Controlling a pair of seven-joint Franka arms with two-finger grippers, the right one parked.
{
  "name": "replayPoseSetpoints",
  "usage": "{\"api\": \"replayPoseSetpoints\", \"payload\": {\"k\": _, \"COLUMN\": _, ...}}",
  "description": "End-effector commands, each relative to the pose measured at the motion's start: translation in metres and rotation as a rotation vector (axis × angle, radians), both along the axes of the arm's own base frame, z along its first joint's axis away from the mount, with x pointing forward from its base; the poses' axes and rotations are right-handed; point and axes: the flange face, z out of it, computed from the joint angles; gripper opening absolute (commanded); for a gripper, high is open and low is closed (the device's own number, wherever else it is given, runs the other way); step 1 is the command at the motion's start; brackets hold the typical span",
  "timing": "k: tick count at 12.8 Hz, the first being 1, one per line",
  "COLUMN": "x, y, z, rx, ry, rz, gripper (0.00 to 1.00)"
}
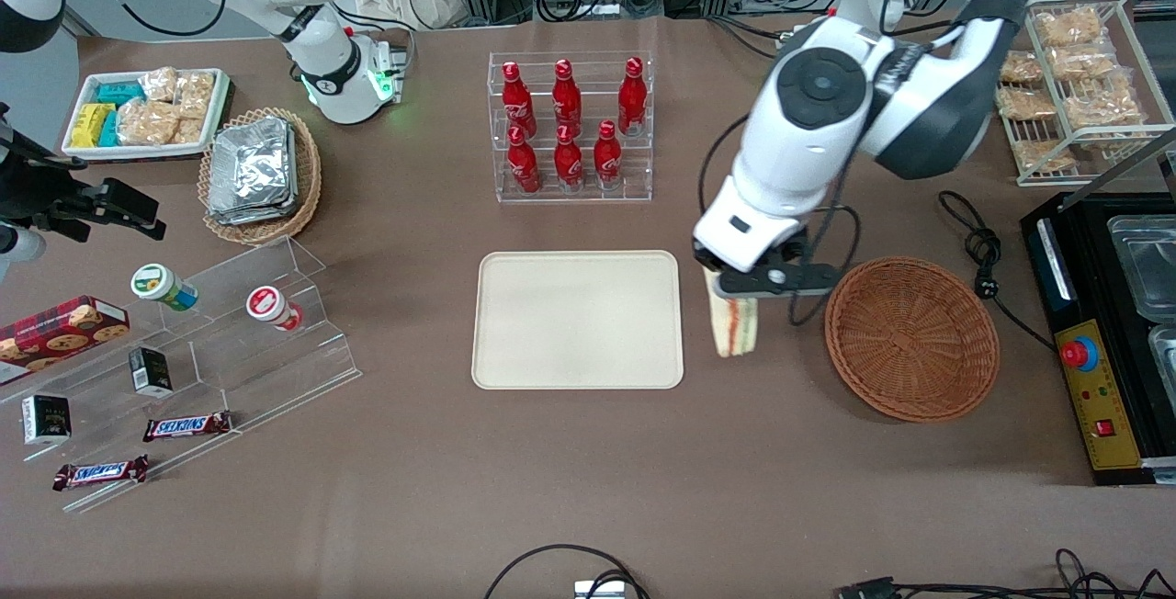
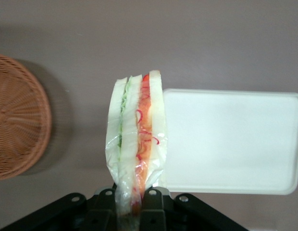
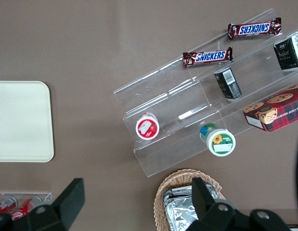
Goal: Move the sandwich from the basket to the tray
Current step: 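Carry the held sandwich from the basket over the cream tray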
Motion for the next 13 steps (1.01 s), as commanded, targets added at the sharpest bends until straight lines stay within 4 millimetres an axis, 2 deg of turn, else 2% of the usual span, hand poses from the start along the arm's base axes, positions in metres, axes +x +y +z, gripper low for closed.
{"api": "replayPoseSetpoints", "payload": {"k": 1, "x": -0.002, "y": -0.039, "z": -0.026, "rx": -0.030, "ry": 0.008, "rz": -0.075, "gripper": 0.00}}
{"api": "replayPoseSetpoints", "payload": {"k": 4, "x": -0.008, "y": -0.061, "z": -0.070, "rx": 0.008, "ry": 0.039, "rz": -0.149, "gripper": 0.00}}
{"api": "replayPoseSetpoints", "payload": {"k": 6, "x": -0.005, "y": -0.067, "z": -0.110, "rx": 0.103, "ry": 0.022, "rz": -0.212, "gripper": 0.00}}
{"api": "replayPoseSetpoints", "payload": {"k": 7, "x": -0.004, "y": -0.071, "z": -0.131, "rx": 0.109, "ry": 0.035, "rz": -0.220, "gripper": 0.00}}
{"api": "replayPoseSetpoints", "payload": {"k": 9, "x": -0.005, "y": -0.083, "z": -0.160, "rx": 0.085, "ry": 0.045, "rz": -0.236, "gripper": 0.00}}
{"api": "replayPoseSetpoints", "payload": {"k": 11, "x": -0.004, "y": -0.086, "z": -0.181, "rx": 0.075, "ry": 0.059, "rz": -0.232, "gripper": 0.00}}
{"api": "replayPoseSetpoints", "payload": {"k": 13, "x": 0.005, "y": -0.074, "z": -0.205, "rx": 0.096, "ry": 0.065, "rz": -0.203, "gripper": 0.00}}
